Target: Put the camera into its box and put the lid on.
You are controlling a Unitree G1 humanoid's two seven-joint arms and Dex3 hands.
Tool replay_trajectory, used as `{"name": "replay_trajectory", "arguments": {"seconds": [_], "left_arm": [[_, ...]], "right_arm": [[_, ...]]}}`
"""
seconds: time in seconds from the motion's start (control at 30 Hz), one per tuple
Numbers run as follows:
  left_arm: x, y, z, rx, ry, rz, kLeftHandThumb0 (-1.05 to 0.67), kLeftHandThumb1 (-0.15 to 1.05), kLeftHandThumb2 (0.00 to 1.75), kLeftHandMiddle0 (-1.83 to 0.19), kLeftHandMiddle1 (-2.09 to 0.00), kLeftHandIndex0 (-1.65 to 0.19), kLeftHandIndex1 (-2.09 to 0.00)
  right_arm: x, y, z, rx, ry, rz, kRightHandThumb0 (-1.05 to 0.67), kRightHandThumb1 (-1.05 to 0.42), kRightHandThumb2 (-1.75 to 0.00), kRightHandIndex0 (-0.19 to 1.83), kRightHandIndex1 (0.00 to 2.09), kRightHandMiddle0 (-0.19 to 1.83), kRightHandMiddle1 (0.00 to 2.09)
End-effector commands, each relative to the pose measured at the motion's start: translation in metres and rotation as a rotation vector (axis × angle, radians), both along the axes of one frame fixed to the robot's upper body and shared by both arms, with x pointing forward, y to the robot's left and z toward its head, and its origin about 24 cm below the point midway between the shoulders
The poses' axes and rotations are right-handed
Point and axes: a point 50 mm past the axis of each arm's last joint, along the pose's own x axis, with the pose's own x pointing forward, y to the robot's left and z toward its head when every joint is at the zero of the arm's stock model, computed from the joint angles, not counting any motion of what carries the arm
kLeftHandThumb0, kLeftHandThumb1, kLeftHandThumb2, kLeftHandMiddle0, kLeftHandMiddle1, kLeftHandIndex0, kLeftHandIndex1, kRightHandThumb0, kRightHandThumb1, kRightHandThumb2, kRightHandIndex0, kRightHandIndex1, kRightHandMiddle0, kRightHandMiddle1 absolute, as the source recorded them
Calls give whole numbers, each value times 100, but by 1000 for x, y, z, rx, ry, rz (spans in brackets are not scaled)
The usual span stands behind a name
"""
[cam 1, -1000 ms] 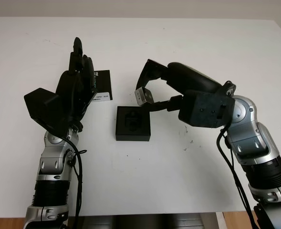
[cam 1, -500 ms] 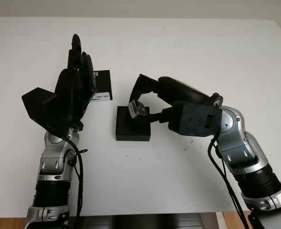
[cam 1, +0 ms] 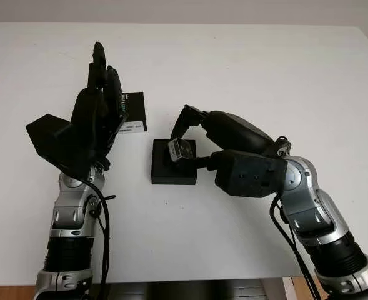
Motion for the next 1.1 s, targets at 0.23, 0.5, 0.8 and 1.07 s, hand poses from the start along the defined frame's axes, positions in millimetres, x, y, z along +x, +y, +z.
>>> {"name": "replay_trajectory", "arguments": {"seconds": [0.23,0.5,0.8,1.07], "left_arm": [[-3,1,0,-14,-18,6,-81,105,65,19,0,19,0],[-4,1,1,-11,-20,10,-81,105,64,19,0,19,0],[-5,2,0,-17,-18,8,-82,105,64,19,0,19,0],[-5,1,-1,-16,-17,14,-81,105,64,19,0,19,0]], "right_arm": [[-8,-4,1,32,1,-34,-37,-105,-32,3,58,29,209],[-7,-2,-1,28,0,-40,-38,-105,-33,5,55,27,209],[-2,-1,-5,18,-8,-64,-39,-105,-34,8,50,19,209],[1,2,-5,29,9,-67,-38,-105,-33,9,43,19,209]]}}
